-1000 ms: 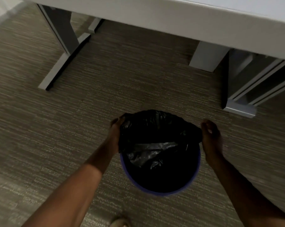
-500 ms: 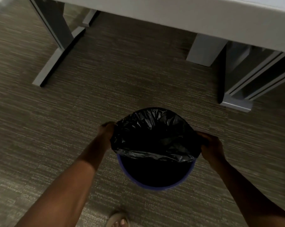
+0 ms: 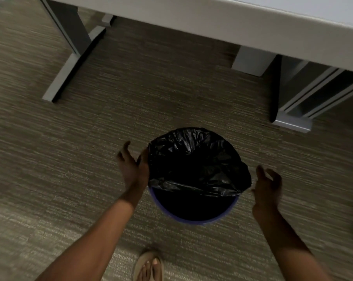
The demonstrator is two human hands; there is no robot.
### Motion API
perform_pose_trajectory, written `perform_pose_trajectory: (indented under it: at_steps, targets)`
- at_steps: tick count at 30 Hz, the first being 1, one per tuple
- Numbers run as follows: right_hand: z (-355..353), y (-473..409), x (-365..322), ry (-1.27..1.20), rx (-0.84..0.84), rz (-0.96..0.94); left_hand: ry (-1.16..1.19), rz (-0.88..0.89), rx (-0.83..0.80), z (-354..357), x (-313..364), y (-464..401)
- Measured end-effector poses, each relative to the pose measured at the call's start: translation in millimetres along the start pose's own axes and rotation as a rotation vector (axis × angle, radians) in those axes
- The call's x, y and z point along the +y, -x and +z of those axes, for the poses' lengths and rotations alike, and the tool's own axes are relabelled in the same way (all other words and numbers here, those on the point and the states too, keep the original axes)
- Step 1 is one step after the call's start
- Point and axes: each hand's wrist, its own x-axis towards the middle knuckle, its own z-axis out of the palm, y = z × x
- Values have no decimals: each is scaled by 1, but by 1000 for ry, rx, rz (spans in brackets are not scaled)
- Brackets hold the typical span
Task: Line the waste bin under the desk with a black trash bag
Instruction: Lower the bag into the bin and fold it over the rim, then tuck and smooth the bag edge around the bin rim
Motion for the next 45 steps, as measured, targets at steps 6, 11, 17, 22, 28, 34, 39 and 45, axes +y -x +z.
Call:
perform_pose_trajectory:
  at_steps: [6,11,17,22,28,34,39,45]
  targets:
    - [-4,57,28,160,-153,-114,-224,178,-259,-7,-19,64]
    - [-20,59,42,237,-162,-98,-341,186,-436,-23,-38,80]
    - [-33,58,57,329,-244,-43,-436,159,-520,-32,-56,89]
    - [-34,60,67,525,-297,-106,-487,193,-563,-37,-71,103]
    - [-32,55,56,426,-131,-65,-518,42,-503,-41,-72,100]
    - [-25,96,46,264,104,-20,-128,-351,-81,-17,-30,150]
    - [-3,135,57,94,-175,122,236,-535,-83,19,-8,179]
    - [-1,121,64,227,-261,146,223,-555,-103,26,-20,167]
